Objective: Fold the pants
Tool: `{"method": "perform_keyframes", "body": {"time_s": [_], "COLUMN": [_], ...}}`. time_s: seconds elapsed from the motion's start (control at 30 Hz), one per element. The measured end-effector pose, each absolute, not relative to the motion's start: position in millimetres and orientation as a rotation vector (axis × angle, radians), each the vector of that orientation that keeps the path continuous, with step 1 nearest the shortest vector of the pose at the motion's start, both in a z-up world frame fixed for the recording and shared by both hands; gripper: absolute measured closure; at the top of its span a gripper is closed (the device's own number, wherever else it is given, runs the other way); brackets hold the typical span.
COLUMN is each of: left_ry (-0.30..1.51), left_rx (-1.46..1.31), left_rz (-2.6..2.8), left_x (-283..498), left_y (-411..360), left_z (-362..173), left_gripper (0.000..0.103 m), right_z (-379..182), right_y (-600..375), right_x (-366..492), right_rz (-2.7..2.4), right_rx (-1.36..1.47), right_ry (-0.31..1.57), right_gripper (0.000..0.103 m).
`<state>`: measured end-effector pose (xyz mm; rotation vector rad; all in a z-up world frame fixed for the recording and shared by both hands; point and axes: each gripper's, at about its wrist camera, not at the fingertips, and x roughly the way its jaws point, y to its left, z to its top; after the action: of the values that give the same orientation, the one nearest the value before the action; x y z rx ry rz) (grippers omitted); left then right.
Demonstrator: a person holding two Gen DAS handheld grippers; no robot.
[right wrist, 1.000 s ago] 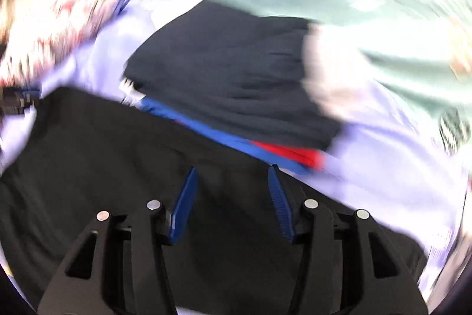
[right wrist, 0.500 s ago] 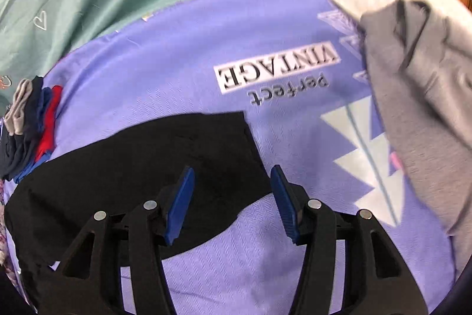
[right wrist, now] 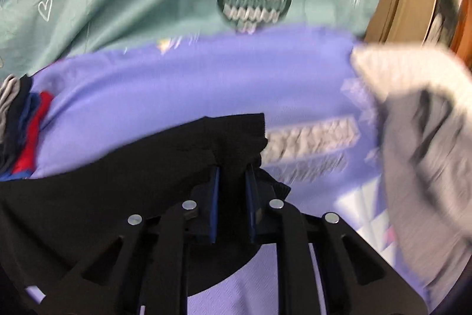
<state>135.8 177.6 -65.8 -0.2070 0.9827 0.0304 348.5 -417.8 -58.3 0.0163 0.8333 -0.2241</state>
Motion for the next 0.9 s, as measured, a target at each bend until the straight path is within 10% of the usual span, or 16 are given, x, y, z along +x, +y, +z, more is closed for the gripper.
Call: {"method": "perform_keyframes", "body": {"time_s": [0.07, 0.17, 0.9], "left_ry": [0.978, 0.989, 1.027], "left_rx": [-0.195, -0.194, -0.38], "left_rz": [0.04, 0.076, 0.209], "left_x": [135, 136, 46], "left_y": [179, 183, 264], "left_z": [-66, -70, -61], "left_gripper": [0.019, 0.019, 0.014], "right_z": [-58, -102, -38], "right_y": [-412, -413, -443], "right_x": [361, 389, 43], "right_rz": [-0.292, -0.413, -0.219], "right_rx": [-0.069, -0.207, 0.311], "right_ry": [0.783, 0.917, 0.841], "right_gripper": [0.083, 0.037, 0.018]}}
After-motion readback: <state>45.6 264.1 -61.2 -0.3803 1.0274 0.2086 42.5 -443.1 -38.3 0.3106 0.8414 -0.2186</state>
